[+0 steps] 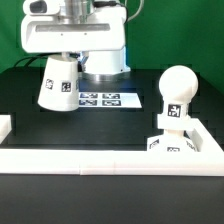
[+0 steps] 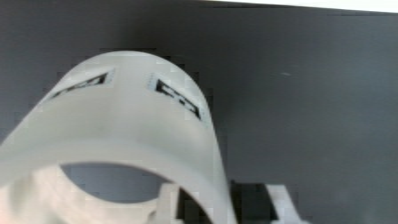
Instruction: Assemble lamp
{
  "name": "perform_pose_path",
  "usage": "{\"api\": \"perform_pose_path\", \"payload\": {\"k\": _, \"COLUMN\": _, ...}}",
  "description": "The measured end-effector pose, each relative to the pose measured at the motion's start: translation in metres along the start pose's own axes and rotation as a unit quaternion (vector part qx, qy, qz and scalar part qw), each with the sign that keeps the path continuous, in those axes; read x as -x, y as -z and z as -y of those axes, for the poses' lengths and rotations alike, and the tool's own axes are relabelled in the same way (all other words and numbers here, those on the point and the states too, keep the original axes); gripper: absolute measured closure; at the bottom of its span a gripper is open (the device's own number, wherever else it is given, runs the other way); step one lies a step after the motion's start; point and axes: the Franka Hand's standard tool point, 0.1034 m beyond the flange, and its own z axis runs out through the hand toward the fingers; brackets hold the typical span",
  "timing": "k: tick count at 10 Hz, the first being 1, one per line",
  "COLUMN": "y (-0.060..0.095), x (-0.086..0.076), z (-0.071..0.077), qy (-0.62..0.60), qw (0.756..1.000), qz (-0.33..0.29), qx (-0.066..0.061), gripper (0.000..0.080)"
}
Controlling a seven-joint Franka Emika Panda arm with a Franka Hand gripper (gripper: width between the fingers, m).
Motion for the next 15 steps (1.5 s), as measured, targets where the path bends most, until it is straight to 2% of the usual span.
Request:
{"api": "perform_pose_path", "payload": {"k": 3, "y": 0.030, "x": -0.022, "z": 0.039, "qy": -0.020, "qw": 1.000, "qz": 0.008, "qx": -0.011, "gripper": 0.0755}}
{"api": "perform_pose_path", "payload": {"k": 5, "y": 0.045, "x": -0.040, "z": 0.061, "qy": -0.017, "qw": 1.000, "qz": -0.001, "qx": -0.010, "gripper": 0.0755}}
{"api": "perform_pose_path", "payload": {"k": 6, "y": 0.049, "x": -0.046, "z": 0.069, "qy": -0.014, "qw": 1.000, "qz": -0.006, "qx": -0.014, "gripper": 0.0755}}
{"api": "perform_pose_path", "payload": {"k": 7, "y": 0.052, "x": -0.049, "z": 0.076, "qy": -0.016, "qw": 1.000, "qz": -0.006, "qx": -0.012, "gripper": 0.0755}}
{"api": "perform_pose_path", "payload": {"k": 8, "y": 0.052, "x": -0.049, "z": 0.077, "qy": -0.012, "qw": 1.000, "qz": -0.005, "qx": -0.008, "gripper": 0.0755}}
{"api": "perform_pose_path", "payload": {"k": 13, "y": 0.050, "x": -0.049, "z": 0.076, "qy": -0.013, "qw": 1.000, "qz": -0.004, "qx": -0.008, "gripper": 0.0755}}
{"api": "perform_pose_path", "payload": {"k": 14, "y": 0.053, "x": -0.049, "z": 0.080, "qy": -0.019, "qw": 1.000, "qz": 0.000, "qx": -0.008, "gripper": 0.0755}}
{"api": "perform_pose_path", "payload": {"k": 15, "y": 0.062, "x": -0.053, "z": 0.093, "qy": -0.017, "qw": 1.000, "qz": 0.005, "qx": -0.010, "gripper": 0.0755}}
